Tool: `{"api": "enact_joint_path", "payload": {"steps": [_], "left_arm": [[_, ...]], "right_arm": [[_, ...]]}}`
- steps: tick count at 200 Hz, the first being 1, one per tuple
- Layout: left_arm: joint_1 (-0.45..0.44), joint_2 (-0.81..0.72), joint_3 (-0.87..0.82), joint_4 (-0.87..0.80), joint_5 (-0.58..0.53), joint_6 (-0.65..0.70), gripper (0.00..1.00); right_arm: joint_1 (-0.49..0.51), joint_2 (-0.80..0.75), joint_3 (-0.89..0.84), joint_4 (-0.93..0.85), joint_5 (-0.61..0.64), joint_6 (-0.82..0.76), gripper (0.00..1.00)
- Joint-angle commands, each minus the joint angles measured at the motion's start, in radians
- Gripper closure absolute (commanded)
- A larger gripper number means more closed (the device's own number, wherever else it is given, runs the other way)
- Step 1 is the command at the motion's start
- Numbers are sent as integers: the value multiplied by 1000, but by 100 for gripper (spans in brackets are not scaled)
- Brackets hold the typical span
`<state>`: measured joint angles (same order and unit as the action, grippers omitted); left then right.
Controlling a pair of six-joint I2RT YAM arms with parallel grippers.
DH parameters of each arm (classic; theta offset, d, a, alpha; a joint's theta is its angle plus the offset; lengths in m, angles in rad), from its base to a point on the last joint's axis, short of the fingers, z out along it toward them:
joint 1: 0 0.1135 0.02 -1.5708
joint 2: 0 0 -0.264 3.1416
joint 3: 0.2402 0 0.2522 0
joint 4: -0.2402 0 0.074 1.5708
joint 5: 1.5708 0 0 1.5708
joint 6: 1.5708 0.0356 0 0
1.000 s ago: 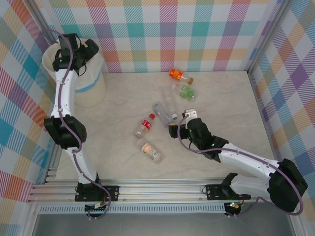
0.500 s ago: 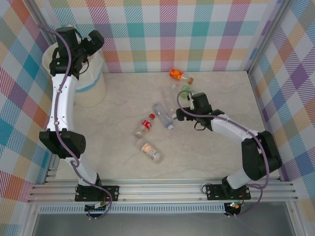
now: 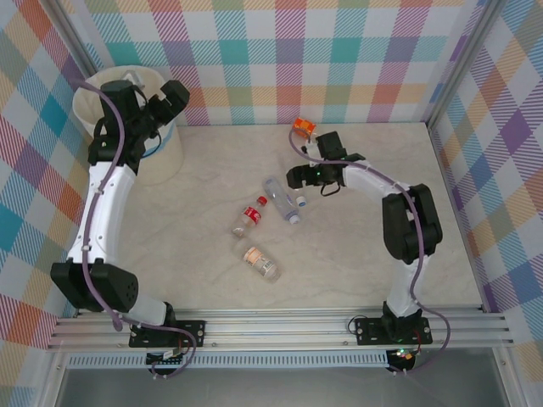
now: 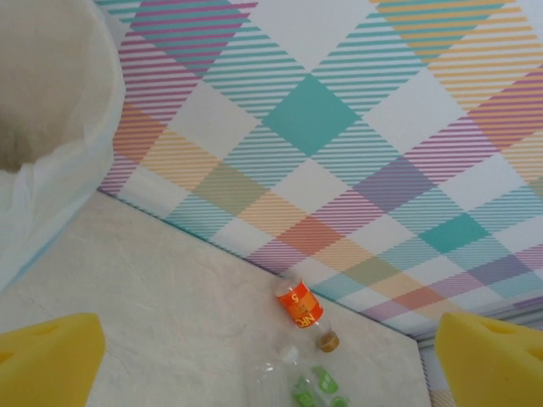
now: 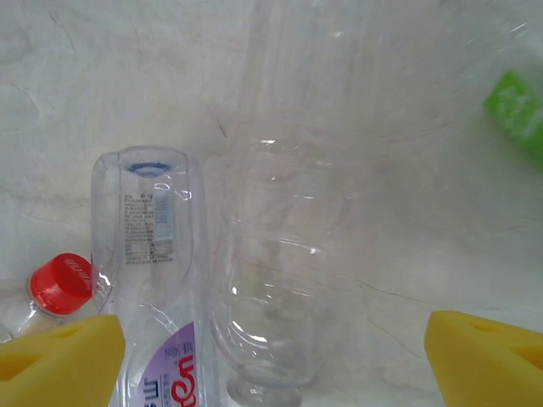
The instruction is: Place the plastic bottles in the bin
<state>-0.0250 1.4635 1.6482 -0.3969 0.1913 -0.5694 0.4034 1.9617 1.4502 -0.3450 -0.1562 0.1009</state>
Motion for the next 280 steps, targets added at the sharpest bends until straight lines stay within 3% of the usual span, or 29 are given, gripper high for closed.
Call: {"api": "enact_joint_path", "payload": {"steps": [1, 48, 123, 166, 235, 280], "left_arm": [[-33, -133, -136, 109, 46, -72, 0], [-77, -344, -447, 187, 37, -181, 0], [-107, -436, -550, 137, 70, -165, 0], [-139, -386, -579, 252, 184, -149, 0], [-225, -286, -573, 342, 257, -113, 0], [-286, -205, -537, 369, 318, -90, 0]], "right_arm": [[15, 40, 38, -43, 23, 52, 12], [40, 126, 118, -93, 99, 58, 17], [57, 178, 116, -64, 148, 59, 36], [66, 8, -57, 61, 175, 34, 47], [96, -348, -355, 217, 143, -4, 57], [135, -536, -484, 288, 0, 14, 58]]}}
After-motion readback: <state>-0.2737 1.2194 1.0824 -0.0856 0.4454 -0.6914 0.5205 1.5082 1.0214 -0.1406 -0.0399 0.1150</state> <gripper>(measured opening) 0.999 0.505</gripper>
